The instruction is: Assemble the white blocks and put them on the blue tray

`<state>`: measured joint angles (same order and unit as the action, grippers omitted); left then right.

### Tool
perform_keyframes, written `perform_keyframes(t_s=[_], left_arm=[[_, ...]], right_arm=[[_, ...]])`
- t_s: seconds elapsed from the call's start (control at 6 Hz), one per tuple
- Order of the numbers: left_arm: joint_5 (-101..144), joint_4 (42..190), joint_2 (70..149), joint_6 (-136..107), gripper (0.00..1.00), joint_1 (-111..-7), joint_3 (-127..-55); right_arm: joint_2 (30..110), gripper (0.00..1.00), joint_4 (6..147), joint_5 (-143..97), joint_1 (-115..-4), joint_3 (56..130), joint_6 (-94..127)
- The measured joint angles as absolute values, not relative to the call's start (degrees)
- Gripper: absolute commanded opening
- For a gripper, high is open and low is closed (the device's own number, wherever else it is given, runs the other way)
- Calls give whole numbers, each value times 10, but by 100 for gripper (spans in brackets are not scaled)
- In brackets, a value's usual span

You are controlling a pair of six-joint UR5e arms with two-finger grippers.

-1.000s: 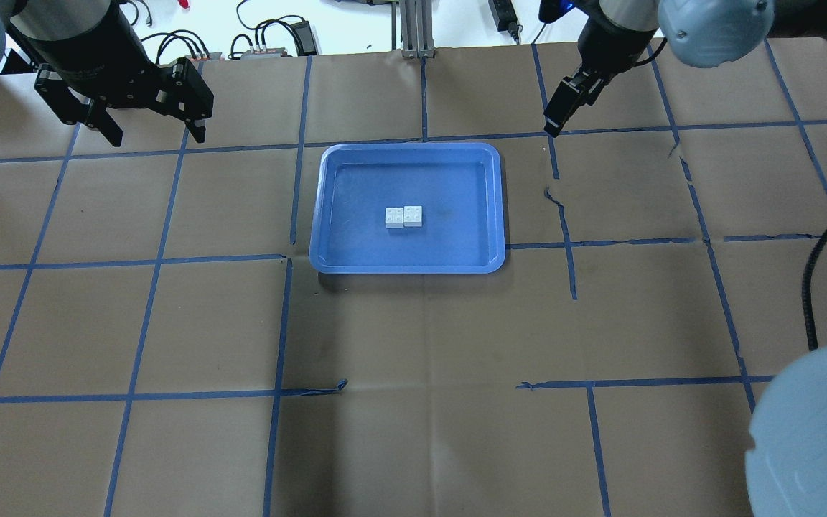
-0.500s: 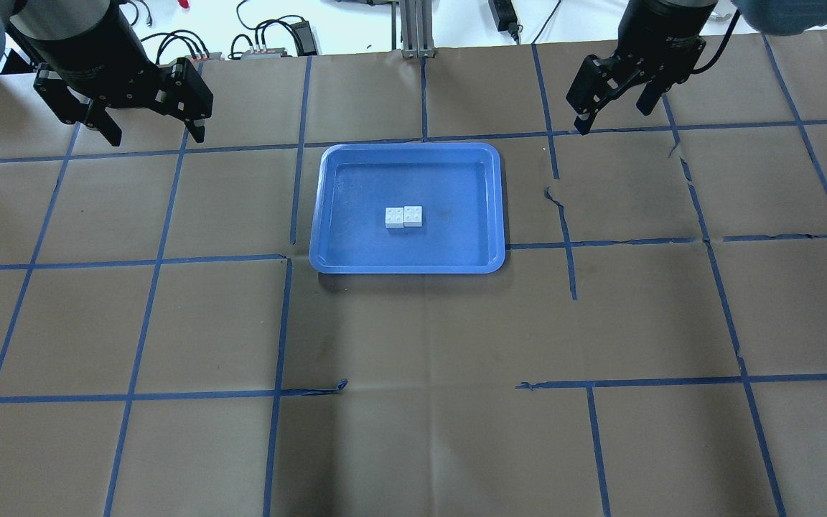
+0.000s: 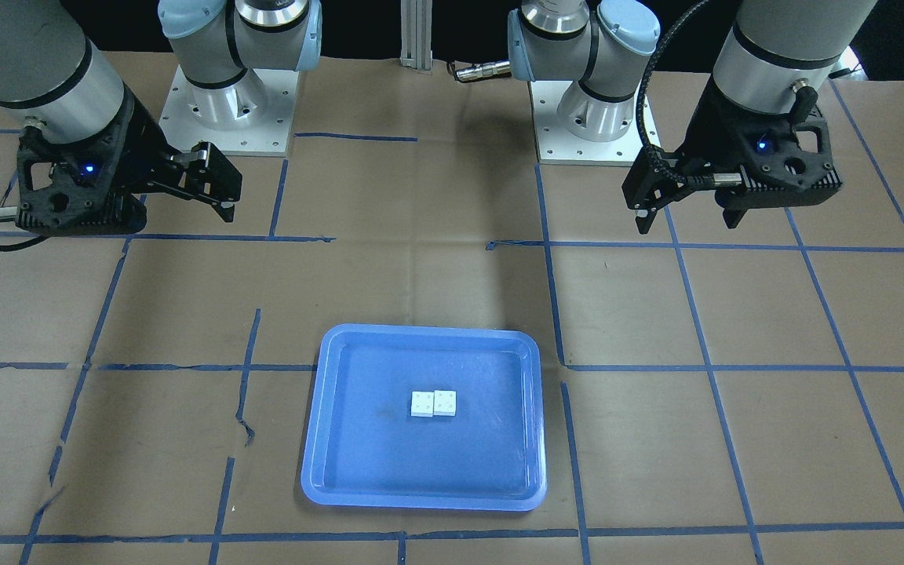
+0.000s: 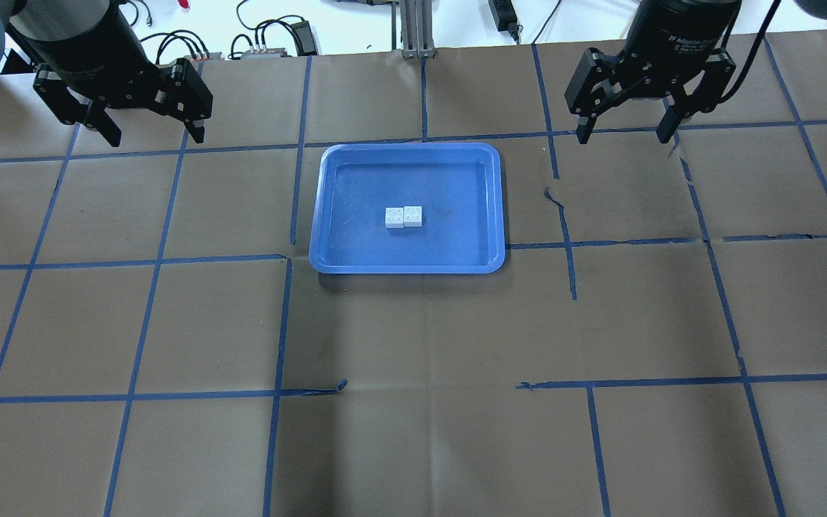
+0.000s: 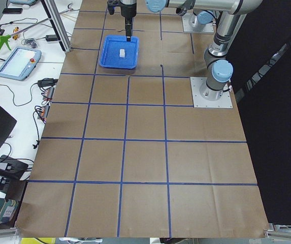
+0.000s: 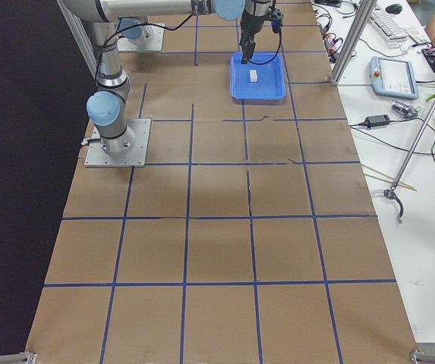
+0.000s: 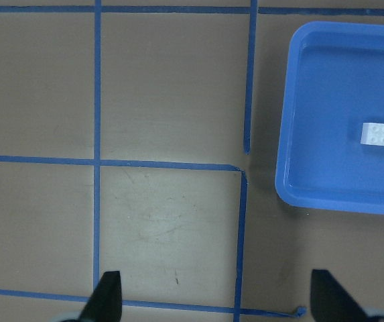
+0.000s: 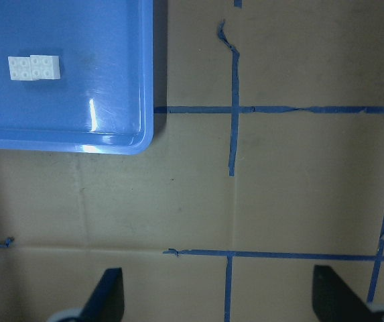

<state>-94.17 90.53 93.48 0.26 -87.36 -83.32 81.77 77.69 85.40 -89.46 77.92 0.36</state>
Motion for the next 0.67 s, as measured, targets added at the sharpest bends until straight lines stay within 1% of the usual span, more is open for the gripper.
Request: perform_keyframes(t_s=[0.67], left_arm=[[-942,905,935,3,99,-874,-834]], right_arm=[[834,100,770,895,-899,781,39]])
